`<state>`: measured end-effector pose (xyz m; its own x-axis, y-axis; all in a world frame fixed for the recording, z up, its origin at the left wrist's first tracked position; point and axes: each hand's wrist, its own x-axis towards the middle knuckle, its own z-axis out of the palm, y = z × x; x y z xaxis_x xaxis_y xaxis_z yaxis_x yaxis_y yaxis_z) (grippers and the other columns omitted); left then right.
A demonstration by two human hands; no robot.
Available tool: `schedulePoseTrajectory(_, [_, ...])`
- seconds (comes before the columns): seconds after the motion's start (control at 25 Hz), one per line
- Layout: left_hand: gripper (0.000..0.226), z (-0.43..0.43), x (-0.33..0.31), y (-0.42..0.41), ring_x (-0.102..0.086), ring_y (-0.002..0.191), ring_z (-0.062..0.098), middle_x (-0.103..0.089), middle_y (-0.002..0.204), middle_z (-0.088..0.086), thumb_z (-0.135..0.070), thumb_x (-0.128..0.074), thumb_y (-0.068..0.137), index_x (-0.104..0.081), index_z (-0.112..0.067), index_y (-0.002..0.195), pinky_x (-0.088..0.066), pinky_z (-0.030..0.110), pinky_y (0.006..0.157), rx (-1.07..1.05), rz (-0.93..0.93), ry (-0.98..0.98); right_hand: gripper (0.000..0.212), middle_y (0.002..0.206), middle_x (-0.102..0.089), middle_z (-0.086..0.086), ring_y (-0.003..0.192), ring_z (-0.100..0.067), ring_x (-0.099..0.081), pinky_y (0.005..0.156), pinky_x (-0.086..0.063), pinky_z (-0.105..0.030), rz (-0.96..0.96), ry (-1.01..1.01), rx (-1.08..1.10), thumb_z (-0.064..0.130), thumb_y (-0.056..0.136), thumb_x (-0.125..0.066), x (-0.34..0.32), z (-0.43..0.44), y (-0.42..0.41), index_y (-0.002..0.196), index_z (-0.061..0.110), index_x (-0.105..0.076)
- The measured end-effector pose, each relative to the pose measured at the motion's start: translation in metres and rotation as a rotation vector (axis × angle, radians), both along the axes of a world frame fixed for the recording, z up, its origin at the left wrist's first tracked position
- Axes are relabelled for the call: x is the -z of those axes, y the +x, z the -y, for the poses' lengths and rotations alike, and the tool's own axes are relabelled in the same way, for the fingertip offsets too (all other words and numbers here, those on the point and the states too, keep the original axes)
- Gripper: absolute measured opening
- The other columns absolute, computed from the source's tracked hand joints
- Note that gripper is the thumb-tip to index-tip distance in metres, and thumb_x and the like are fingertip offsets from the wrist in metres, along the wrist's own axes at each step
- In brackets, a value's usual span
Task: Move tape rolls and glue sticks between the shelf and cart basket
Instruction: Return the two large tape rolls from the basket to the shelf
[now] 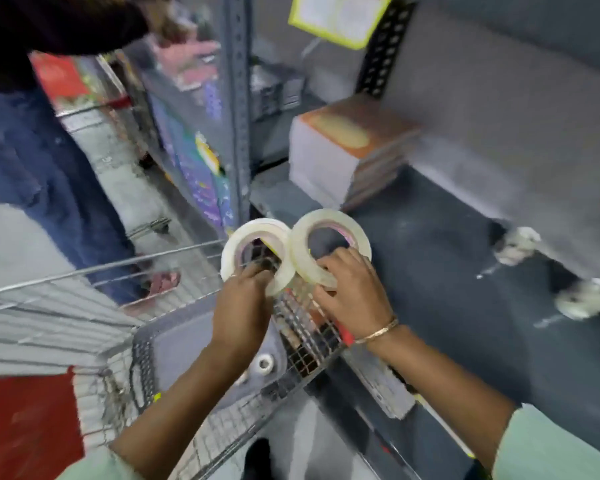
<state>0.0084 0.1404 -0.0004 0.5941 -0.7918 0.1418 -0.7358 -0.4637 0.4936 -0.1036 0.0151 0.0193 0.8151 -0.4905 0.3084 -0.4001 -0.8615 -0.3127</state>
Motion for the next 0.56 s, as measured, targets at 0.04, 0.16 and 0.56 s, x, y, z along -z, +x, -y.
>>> schedulePoseTrajectory(0.04, [0.032,0.019,-0.012,-0.013,-0.062,0.089,0.037,-0.066,0.097,0.014,0.004,-0.065,0.068,-0.068,-0.008,0.098,-0.052,0.041,0.07,0.055,0.002,-0.031,0.025,0.075,-0.063,-0.013,0.079,-0.027,-0.056,0.073,-0.035,-0.031,0.006,0.007,0.066,0.026,0.069,-0.049,-0.01,0.011,-0.018,0.077,0.007,-0.064])
schedulePoseTrajectory(0.16, [0.036,0.083,-0.024,-0.061,-0.057,0.107,0.032,-0.06,0.113,0.01,-0.002,-0.061,0.076,-0.062,-0.011,0.111,-0.05,0.041,0.085,0.253,-0.01,0.031,0.016,0.074,-0.065,-0.015,0.077,-0.033,-0.061,0.074,-0.035,-0.029,0.022,-0.01,0.35,0.016,0.064,-0.062,-0.025,0.041,-0.089,0.075,0.005,-0.066])
schedulePoseTrajectory(0.56, [0.041,0.186,0.009,-0.24,-0.053,0.12,0.033,-0.053,0.133,0.019,-0.002,-0.046,0.09,-0.042,-0.004,0.131,-0.044,0.037,0.097,0.768,0.118,0.327,0.023,0.089,-0.072,-0.024,0.085,-0.036,-0.069,0.073,-0.057,-0.033,-0.115,0.135,0.978,0.004,0.059,-0.078,0.014,0.046,-0.274,0.081,-0.002,-0.071])
